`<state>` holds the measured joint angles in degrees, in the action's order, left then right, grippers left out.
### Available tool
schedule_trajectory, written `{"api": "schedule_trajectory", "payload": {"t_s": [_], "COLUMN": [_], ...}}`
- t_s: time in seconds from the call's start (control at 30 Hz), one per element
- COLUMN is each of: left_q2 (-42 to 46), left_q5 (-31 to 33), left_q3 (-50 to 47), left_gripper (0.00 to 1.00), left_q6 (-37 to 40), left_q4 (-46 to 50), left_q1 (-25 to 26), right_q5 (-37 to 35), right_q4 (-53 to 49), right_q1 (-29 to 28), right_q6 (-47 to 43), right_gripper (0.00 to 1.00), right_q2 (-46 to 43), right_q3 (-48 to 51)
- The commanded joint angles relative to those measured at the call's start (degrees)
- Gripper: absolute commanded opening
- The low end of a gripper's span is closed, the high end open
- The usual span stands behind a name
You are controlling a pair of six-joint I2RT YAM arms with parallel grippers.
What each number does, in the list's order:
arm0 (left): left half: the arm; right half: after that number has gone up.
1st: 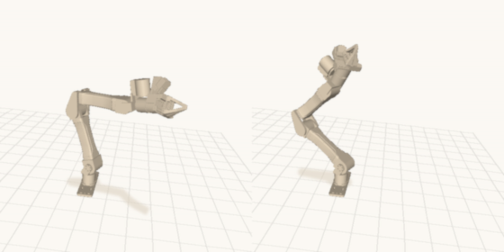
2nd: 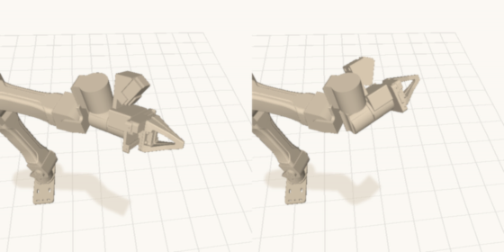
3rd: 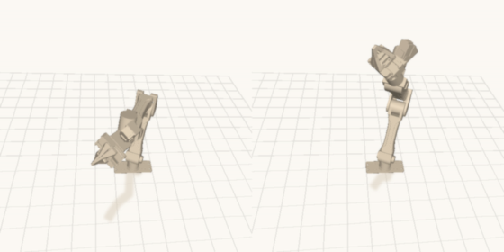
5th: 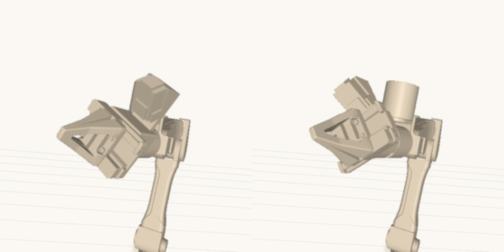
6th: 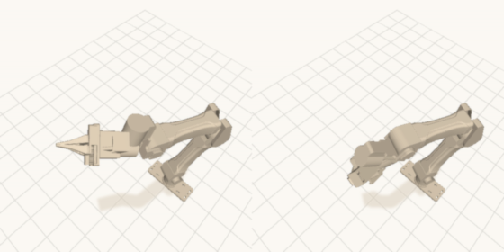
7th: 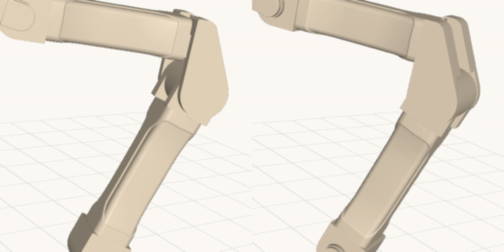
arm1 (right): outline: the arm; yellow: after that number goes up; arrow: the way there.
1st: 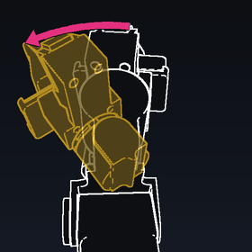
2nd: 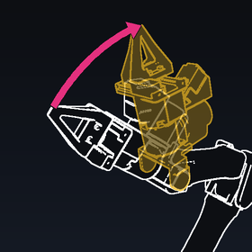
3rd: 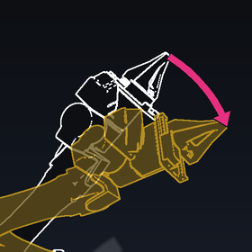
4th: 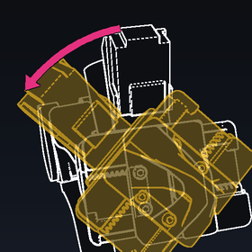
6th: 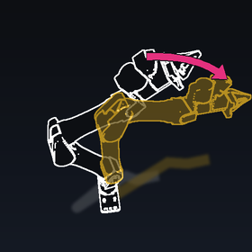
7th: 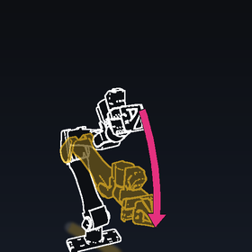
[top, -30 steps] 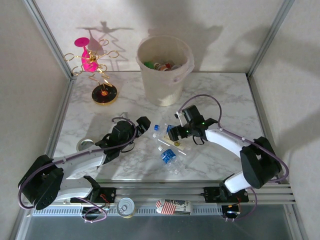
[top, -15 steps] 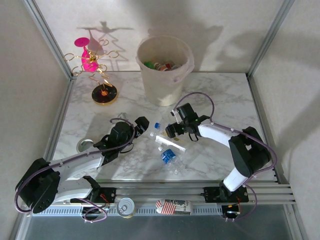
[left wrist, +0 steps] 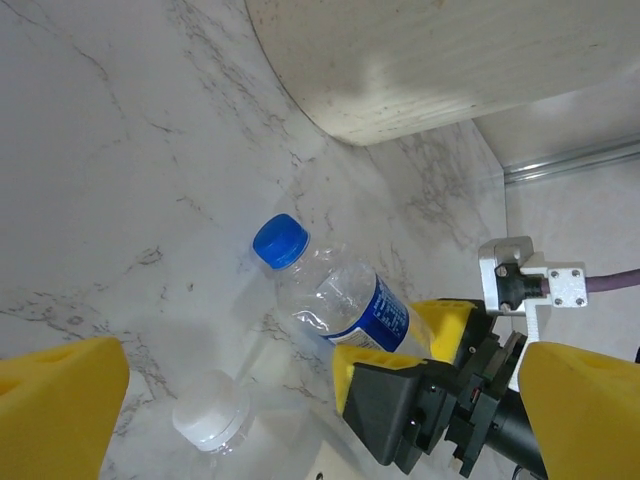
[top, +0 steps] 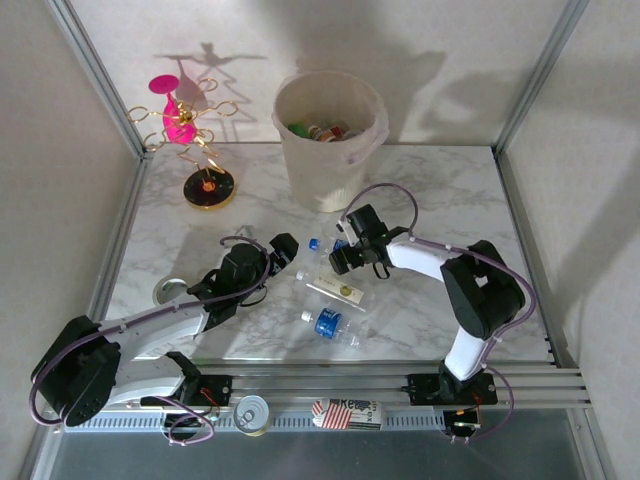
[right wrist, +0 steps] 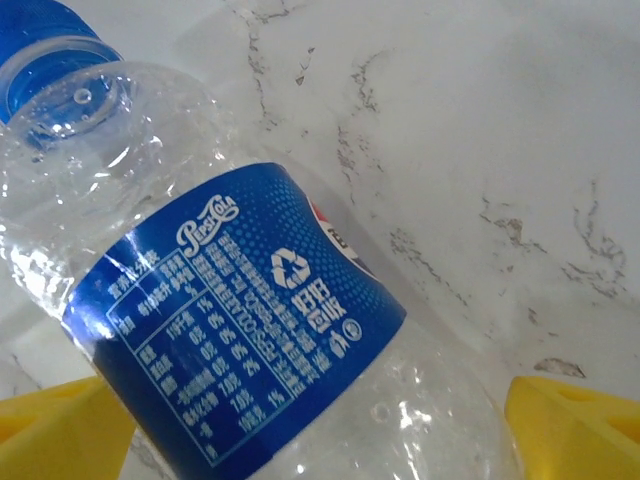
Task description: Put the plastic bottles in the bin
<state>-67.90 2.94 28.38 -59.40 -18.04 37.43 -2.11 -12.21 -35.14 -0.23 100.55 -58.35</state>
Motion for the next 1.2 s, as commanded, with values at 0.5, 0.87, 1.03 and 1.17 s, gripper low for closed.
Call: {"api": "schedule_trajectory", "payload": {"t_s": [0.5, 0.87, 1.03, 1.17], "left_q2": [-3.07, -4.73, -6.05, -6.81], "left_q5": [-0.70, -1.00, -1.53, -1.83], "left_q3": [2.05, 3.07, 3.52, 3.79], "left_gripper": [1.00, 1.00, 0.99, 1.00], "left_q6": [0.13, 0.28, 0.25, 0.33], "left_q4": [-0.41, -0.35, -0.33, -1.71], "left_q1": [0.89, 0.89, 0.89, 0.89], "right_q5": [-3.95, 0.55, 1.67, 2.83], "right_q4": [0.96, 1.84, 2.01, 2.49], "right_q1": [1.62, 2.44, 2.44, 2.43], "right_q6": [-6.21, -6.32, -5.79, -5.00], "right_gripper": [0.99, 0.87, 0.74, 0.65], "right_q2": [10.65, 11.24, 10.26, 8.66], "right_q3": [-10.14, -10.75, -9.38, -7.82]}}
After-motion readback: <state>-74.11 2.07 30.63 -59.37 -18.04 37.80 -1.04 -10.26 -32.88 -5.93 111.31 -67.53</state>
